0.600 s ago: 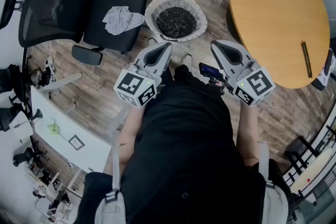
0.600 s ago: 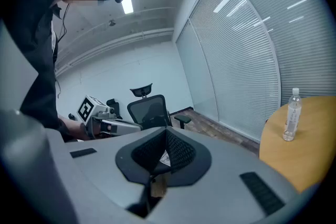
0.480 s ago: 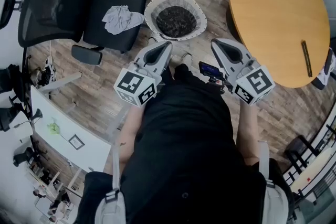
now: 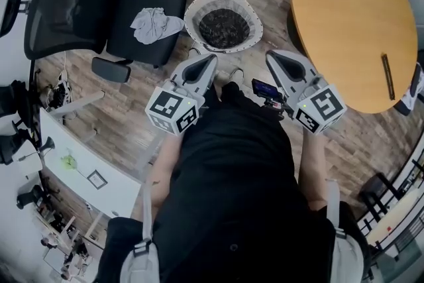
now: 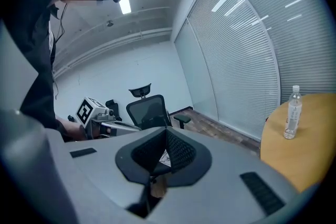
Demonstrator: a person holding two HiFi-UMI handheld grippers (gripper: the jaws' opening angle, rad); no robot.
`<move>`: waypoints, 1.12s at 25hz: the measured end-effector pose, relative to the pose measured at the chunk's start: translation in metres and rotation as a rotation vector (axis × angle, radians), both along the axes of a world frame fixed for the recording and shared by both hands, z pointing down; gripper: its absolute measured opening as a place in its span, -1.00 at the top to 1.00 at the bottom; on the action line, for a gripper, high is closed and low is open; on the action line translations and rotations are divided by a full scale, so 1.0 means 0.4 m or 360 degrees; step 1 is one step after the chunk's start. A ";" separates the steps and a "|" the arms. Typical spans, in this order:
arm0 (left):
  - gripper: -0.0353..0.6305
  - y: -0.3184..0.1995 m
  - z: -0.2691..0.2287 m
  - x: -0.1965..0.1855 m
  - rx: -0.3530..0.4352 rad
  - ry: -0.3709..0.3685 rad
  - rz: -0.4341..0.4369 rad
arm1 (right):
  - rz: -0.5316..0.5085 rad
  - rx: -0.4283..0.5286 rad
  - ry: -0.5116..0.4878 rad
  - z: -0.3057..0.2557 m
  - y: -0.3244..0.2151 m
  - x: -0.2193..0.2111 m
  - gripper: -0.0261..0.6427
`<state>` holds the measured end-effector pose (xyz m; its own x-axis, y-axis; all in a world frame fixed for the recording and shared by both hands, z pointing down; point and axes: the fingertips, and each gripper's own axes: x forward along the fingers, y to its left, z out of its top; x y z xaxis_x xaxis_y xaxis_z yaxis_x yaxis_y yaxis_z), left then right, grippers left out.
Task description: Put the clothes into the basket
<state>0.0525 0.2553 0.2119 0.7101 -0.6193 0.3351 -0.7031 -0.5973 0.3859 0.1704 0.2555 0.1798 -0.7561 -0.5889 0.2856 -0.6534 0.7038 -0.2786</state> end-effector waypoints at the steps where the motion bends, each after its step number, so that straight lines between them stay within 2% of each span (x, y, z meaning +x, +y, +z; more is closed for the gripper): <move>1: 0.86 0.000 0.009 -0.002 -0.0017 0.0000 0.0006 | -0.0002 -0.0001 0.0004 0.002 0.000 -0.003 0.87; 6: 0.86 -0.013 0.046 -0.029 -0.0104 0.0024 -0.0021 | -0.0007 -0.0033 0.0004 0.017 -0.005 -0.018 0.87; 11: 0.86 -0.052 0.068 -0.091 -0.0127 -0.0026 -0.0110 | -0.0019 -0.0064 0.0009 0.024 -0.028 -0.054 0.87; 24: 0.86 -0.189 0.121 -0.256 -0.0191 -0.0111 -0.0033 | -0.0101 -0.0150 0.0023 0.035 -0.144 -0.257 0.87; 28: 0.86 -0.237 0.136 -0.326 -0.0178 -0.0144 -0.0057 | -0.0119 -0.0160 0.0046 0.035 -0.189 -0.324 0.87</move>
<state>-0.0778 0.1603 0.2665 0.6520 -0.5989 0.4649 -0.7580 -0.5280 0.3829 0.0407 0.1798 0.1938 -0.7873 -0.4987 0.3626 -0.6091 0.7203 -0.3318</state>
